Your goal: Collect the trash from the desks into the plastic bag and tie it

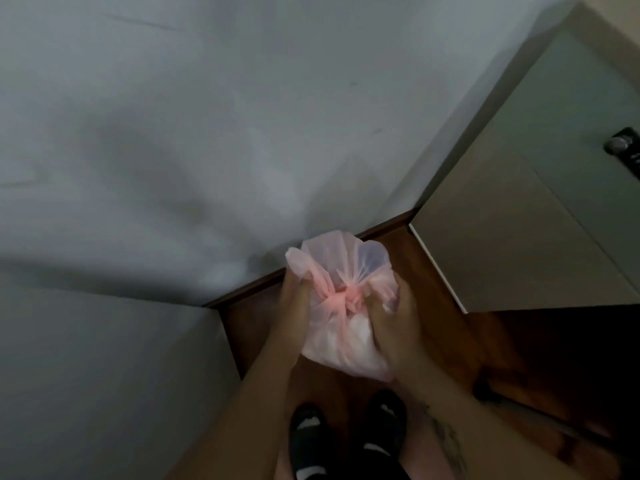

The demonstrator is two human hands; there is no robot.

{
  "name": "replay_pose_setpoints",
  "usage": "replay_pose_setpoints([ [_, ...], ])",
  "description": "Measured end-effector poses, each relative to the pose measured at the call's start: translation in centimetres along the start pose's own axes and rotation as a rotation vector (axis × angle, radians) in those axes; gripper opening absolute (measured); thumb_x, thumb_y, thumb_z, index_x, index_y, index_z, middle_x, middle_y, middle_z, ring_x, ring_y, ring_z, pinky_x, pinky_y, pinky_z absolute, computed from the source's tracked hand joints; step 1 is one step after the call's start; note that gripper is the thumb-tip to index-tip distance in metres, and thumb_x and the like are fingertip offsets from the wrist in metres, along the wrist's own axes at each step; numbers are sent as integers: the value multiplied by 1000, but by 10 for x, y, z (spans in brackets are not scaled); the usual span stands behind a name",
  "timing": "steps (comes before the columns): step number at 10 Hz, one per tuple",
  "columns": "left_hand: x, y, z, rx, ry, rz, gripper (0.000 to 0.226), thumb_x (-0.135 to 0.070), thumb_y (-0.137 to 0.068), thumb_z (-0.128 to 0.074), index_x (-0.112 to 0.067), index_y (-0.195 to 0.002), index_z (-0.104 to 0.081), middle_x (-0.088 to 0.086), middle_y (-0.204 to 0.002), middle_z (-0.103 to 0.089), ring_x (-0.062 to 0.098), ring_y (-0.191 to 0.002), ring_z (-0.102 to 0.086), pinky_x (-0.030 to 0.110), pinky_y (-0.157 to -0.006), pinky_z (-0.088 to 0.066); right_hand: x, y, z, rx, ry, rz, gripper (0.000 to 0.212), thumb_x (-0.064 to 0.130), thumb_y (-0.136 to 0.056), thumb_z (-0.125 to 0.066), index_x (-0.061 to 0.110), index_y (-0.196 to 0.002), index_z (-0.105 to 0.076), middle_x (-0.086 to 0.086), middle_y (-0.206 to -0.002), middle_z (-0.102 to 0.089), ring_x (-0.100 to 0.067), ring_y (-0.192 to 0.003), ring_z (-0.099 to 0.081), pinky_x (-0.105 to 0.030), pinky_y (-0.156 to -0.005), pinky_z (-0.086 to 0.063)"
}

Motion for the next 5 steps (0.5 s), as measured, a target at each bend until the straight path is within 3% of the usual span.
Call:
replay_pose_setpoints([
  [1,6,-12,1,10,50,12,58,-45,-100,-46,-31,-154,-30,-12,-145,-42,7,-130,-43,21,-101,-36,-7,-15,-4,78,28,21,80,48,-87,-64,24,-152,-23,-4,-156,-32,-22,-141,-33,-45,-115,-30],
  [2,10,-11,9,-59,-35,28,59,-44,-98,-53,-26,-152,-36,-13,-141,-45,1,-124,-41,8,-89,-33,-9,-15,4,181,57,-7,78,40,-90,-63,21,-153,-21,-3,-158,-26,-19,-144,-25,-40,-117,-25],
  [3,2,1,16,-82,-137,-30,43,-33,-96,-59,-16,-136,-56,-1,-135,-60,13,-123,-54,22,-93,-39,3,-6,18,274,216,30,73,31,-92,-63,14,-152,-25,-9,-156,-30,-23,-142,-30,-42,-116,-29],
  [4,-38,21,23,-111,-296,-155,18,-18,-93,-61,-15,-111,-63,-2,-110,-67,17,-104,-63,20,-82,-44,36,4,38,281,357,95,69,28,-92,-62,14,-151,-29,-12,-154,-33,-26,-140,-33,-38,-113,-31],
  [5,-96,48,31,-175,-537,-344,9,-16,-94,-59,-14,-100,-65,-2,-94,-65,17,-86,-61,23,-73,-43,88,15,58,180,454,212,59,25,-93,-59,12,-146,-39,-15,-147,-41,-28,-135,-39,-32,-108,-31],
])
Point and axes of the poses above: each hand's wrist, its own y-axis away from the middle knuckle, its own z-axis out of the back of the hand, x = y × z, the point moved 3 cm from there along -y, towards the middle knuckle
